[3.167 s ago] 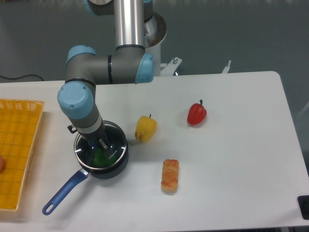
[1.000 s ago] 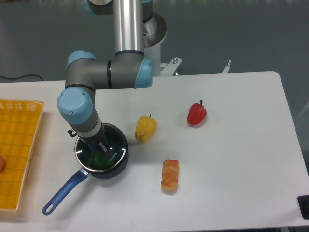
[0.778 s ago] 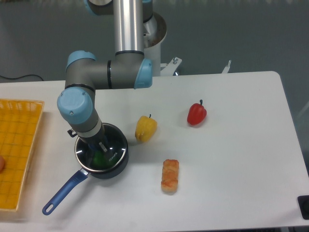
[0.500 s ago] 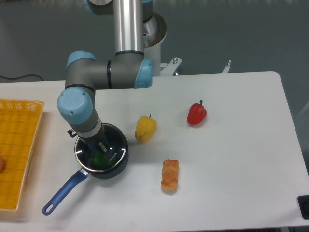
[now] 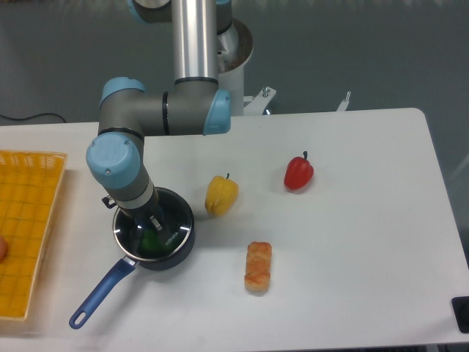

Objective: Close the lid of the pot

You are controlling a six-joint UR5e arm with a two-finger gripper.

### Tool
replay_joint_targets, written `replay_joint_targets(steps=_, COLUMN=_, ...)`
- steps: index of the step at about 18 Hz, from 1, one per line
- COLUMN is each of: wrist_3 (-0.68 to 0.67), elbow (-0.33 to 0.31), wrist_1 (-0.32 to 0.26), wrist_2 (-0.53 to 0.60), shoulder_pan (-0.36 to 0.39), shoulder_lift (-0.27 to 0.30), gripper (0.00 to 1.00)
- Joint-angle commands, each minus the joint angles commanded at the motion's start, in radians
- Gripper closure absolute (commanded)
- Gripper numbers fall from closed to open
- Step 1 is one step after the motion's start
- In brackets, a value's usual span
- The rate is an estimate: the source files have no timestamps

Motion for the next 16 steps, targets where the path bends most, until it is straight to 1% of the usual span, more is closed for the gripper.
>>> replay_joint_targets(steps=2, wrist_3=0.002, elbow=0.0, wrist_1=0.002, wrist_2=0.0, shoulder_pan=0.002, shoulder_lift=0.0, gripper=0.05)
replay_joint_targets(steps=5, wrist_3=0.003, elbow=0.0, wrist_1=0.0, wrist_2=-0.002, shoulder_pan=0.002, shoulder_lift=0.006, gripper=0.01)
replay_joint_targets(steps=16, wrist_3=0.003, elbow=0.008, wrist_1=-0.003, wrist_2=-0.005, shoulder_pan=-0.003, shoulder_lift=0.043, gripper=0.0)
